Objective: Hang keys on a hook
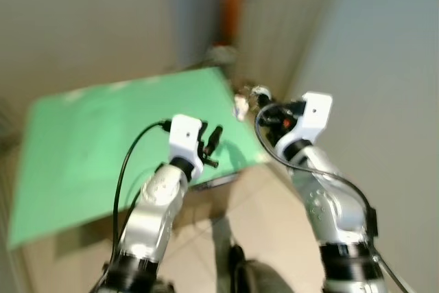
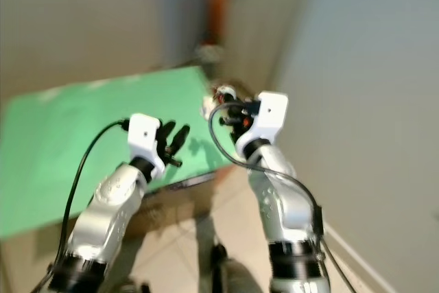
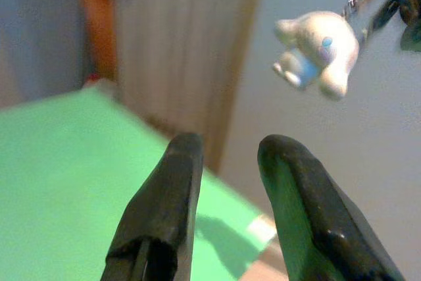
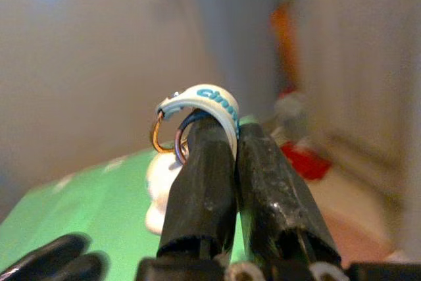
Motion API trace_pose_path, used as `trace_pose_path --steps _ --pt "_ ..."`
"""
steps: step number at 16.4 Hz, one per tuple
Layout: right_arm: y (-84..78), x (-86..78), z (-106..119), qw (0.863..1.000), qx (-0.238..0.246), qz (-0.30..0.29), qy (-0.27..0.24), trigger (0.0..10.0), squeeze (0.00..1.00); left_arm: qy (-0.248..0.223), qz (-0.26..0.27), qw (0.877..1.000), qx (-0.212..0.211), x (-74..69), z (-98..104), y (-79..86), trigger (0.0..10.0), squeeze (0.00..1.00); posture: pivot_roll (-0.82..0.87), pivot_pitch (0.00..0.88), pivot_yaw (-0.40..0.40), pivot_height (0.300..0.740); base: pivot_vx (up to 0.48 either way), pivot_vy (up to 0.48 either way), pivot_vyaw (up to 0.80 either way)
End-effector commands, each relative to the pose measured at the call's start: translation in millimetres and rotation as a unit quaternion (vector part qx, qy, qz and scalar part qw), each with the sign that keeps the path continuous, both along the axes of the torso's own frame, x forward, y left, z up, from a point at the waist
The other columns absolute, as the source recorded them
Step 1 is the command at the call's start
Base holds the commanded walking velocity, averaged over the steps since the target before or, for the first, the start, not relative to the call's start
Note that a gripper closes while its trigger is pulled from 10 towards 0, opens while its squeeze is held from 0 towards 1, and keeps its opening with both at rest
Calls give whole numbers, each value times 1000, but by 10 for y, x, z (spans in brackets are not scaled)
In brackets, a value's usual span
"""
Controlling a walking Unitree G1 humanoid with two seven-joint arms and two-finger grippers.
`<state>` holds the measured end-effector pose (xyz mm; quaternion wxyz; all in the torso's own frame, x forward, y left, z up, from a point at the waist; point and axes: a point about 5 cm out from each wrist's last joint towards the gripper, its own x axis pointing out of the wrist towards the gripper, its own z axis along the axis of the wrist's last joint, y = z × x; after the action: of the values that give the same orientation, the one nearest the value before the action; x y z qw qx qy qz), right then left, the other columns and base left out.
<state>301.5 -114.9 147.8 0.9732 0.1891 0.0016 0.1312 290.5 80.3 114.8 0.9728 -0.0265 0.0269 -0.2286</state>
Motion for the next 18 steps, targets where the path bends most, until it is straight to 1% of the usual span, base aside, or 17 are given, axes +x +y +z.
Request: trace_pose_path --steps 1,4,7,13,18 --pt "23 29 110 1000 -11 1 -19 10000 0 -7 5 1000 0 -14 2 18 10000 0 39 47 -15 740 0 0 -800" --pt "16 14 61 999 -31 -12 -8 10000 0 -8 -5 1000 9 -40 -29 -15 10000 0 29 50 -10 740 0 0 -800" --pt "6 10 49 999 -32 -19 -2 10000 0 -12 -12 1000 6 -63 -23 -32 10000 0 29 58 -8 740 0 0 -800" --pt "43 0 1 999 -39 -19 9 10000 0 -11 -10 1000 4 -84 -32 -1 10000 0 38 76 -8 740 0 0 -800" --pt "32 7 -5 998 -55 -14 11 10000 0 -19 -19 1000 2 -78 -1 -45 10000 0 28 83 -8 740 0 0 -800"
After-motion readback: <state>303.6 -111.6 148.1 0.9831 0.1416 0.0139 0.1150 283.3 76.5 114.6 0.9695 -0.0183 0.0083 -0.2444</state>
